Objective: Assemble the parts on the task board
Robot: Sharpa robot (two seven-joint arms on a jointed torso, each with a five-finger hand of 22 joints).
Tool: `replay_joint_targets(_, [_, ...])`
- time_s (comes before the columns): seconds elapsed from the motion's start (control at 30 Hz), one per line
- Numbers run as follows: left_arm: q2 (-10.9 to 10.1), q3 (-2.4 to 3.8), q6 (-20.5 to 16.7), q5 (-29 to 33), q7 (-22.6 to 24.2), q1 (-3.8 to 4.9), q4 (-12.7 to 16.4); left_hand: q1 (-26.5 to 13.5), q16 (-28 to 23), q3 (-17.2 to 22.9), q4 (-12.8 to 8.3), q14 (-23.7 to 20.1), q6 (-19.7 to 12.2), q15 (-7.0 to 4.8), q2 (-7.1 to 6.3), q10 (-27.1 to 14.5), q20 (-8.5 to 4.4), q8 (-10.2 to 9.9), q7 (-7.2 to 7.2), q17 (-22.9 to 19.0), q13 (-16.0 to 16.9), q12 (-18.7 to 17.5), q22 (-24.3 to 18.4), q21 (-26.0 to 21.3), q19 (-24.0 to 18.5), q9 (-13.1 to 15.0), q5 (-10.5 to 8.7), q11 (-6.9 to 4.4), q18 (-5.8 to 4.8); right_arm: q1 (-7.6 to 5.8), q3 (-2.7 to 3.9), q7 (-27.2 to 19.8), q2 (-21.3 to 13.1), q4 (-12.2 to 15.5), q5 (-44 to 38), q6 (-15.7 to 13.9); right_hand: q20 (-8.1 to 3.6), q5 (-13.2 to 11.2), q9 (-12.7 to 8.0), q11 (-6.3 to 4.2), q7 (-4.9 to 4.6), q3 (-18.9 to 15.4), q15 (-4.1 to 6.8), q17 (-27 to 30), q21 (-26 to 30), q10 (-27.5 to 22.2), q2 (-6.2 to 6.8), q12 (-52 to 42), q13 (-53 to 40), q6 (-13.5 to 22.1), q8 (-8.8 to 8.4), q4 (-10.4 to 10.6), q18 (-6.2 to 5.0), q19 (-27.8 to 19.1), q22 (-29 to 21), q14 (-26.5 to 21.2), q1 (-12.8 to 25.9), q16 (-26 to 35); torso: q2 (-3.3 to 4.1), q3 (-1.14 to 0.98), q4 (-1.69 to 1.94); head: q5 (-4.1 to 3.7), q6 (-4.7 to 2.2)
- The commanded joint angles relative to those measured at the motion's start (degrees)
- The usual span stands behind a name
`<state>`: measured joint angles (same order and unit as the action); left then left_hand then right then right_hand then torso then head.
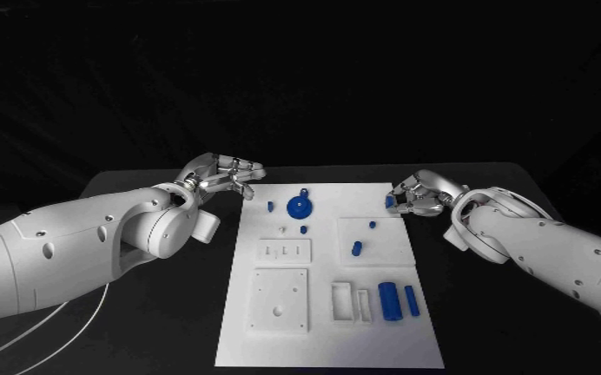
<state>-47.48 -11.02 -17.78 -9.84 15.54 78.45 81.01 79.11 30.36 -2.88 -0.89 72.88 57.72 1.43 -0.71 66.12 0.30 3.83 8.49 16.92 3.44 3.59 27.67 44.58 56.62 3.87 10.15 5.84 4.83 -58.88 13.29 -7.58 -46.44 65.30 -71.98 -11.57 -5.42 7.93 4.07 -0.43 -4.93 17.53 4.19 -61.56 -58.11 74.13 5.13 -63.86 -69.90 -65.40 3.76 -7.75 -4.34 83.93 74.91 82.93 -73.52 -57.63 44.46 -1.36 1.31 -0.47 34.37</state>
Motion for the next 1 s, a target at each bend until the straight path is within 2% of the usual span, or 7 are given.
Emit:
replay_joint_targets(0.03, [0.2,0.04,0.9,-0.2,0.4,0.01,0.1,-0.2,0.3,-0.3,-0.1,-0.3,-0.3,-0.05,0.08,-0.3,0.07,-0.2,-0.23,0.1,0.0,-0.2,0.1,0.1,-0.2,0.0,-0.22,-0.01,0.65,0.09,0.02,-0.7,0.1,0.1,-0.3,-0.3,-0.39,-1.6,0.3,-0.63,0.7,1.1,0.56,-0.1,-0.3,0.1,-0.97,-0.3,-0.2,-1.9,-0.04,-0.3,0.22,2.9,7.5,0.1,-0.2,0.0,0.0,-0.01,0.01,-0.03,0.02])
replay_joint_targets(0.1, [0.2,0.04,0.9,-0.2,0.3,0.01,0.1,-0.2,0.3,-0.3,-0.1,-0.3,-0.3,-0.05,0.08,-0.3,0.07,-0.2,-0.23,0.1,0.0,-0.2,0.1,0.1,-0.2,0.0,-0.22,-0.01,0.65,0.1,0.02,-0.8,0.1,0.1,-0.4,-0.9,-0.63,-3.0,0.8,-0.85,1.15,2.0,0.78,-0.1,-0.2,0.2,-1.59,-0.3,-0.2,-3.6,-0.03,-0.6,0.35,2.9,7.4,0.1,-0.3,0.1,0.0,-0.03,0.02,-0.11,0.04])
replay_joint_targets(0.23, [0.2,0.04,1.0,-0.3,0.3,0.01,0.1,-0.2,0.3,-0.3,-0.1,-0.3,-0.3,-0.05,0.11,-0.2,0.1,-0.2,-0.26,0.1,0.1,-0.1,0.1,0.1,-0.2,0.0,-0.32,-0.05,0.67,0.11,0.02,-0.8,0.2,0.1,-0.7,-2.3,-0.9,-3.4,1.4,-0.97,1.52,2.6,1.04,-0.1,-0.1,0.2,-2.03,-0.1,-0.1,-5.4,-0.13,-1.5,0.55,2.8,7.4,0.0,-0.6,0.3,0.02,-0.06,0.04,-0.11,0.1])
replay_joint_targets(0.53, [0.2,0.04,1.1,-0.6,0.1,0.01,0.2,-0.2,0.4,-0.3,-0.1,-0.3,-0.1,-0.08,0.15,0.0,0.08,-0.2,-0.3,0.1,0.1,-0.1,0.1,0.1,-0.2,0.0,-0.34,-0.09,0.66,0.12,0.02,-0.5,0.4,0.7,-0.6,-4.7,-1.16,-1.7,2.1,-1.11,1.69,2.4,1.19,-0.2,-0.2,0.4,-2.1,0.1,-0.1,-5.9,-0.09,-2.4,0.73,2.8,7.4,0.1,0.3,0.4,-0.02,-0.06,-0.02,-0.13,0.05])
replay_joint_targets(0.73, [0.2,0.05,1.5,-1.2,-0.9,0.03,0.3,-0.3,0.6,-0.4,0.0,-0.2,0.5,-0.23,0.38,1.0,-0.05,-0.2,-0.53,0.2,0.0,-0.1,0.2,0.3,-0.2,0.0,-0.33,-0.37,0.59,0.11,0.19,0.9,0.2,2.5,-0.2,-5.7,-1.22,0.1,2.2,-1.19,1.77,1.9,1.26,-0.4,-0.2,0.5,-1.86,0.1,-0.2,-5.9,-0.12,-2.2,0.7,2.9,7.4,0.2,0.6,0.3,-0.15,-0.04,-0.09,-0.18,-0.19])
replay_joint_targets(0.87, [0.2,0.2,4.3,-1.0,-4.3,0.14,0.5,-1.7,1.6,-0.5,1.2,0.3,1.6,-0.69,1.59,3.4,-0.46,-0.2,-1.13,0.9,0.1,-0.1,0.5,0.8,0.2,0.1,0.15,-1.12,0.43,-0.05,0.66,2.6,-0.1,4.7,-1.2,-5.6,-1.22,-0.2,2.2,-1.17,1.66,2.1,1.24,-0.4,-0.2,0.6,-1.93,0.0,-0.3,-5.7,-0.13,-2.5,0.65,2.9,7.4,0.3,0.3,0.3,-0.34,0.04,-0.18,-0.22,-0.38])
replay_joint_targets(1.0, [0.5,0.33,8.5,-2.7,-11.5,1.06,0.7,-2.9,4.6,-0.7,2.7,2.1,2.3,-1.75,2.28,7.6,-1.37,-0.2,-1.77,2.5,0.2,0.0,1.4,2.2,1.5,0.1,-0.03,-2.45,0.26,-0.83,0.98,5.9,-0.2,7.6,-3.2,-4.9,-1.19,-0.3,2.1,-1.17,1.64,2.5,1.23,-0.7,-0.3,0.7,-1.75,-0.1,-0.4,-5.6,-0.13,-2.6,0.58,3.0,7.4,0.3,0.5,0.0,-0.83,0.19,-0.33,-0.13,-0.4])
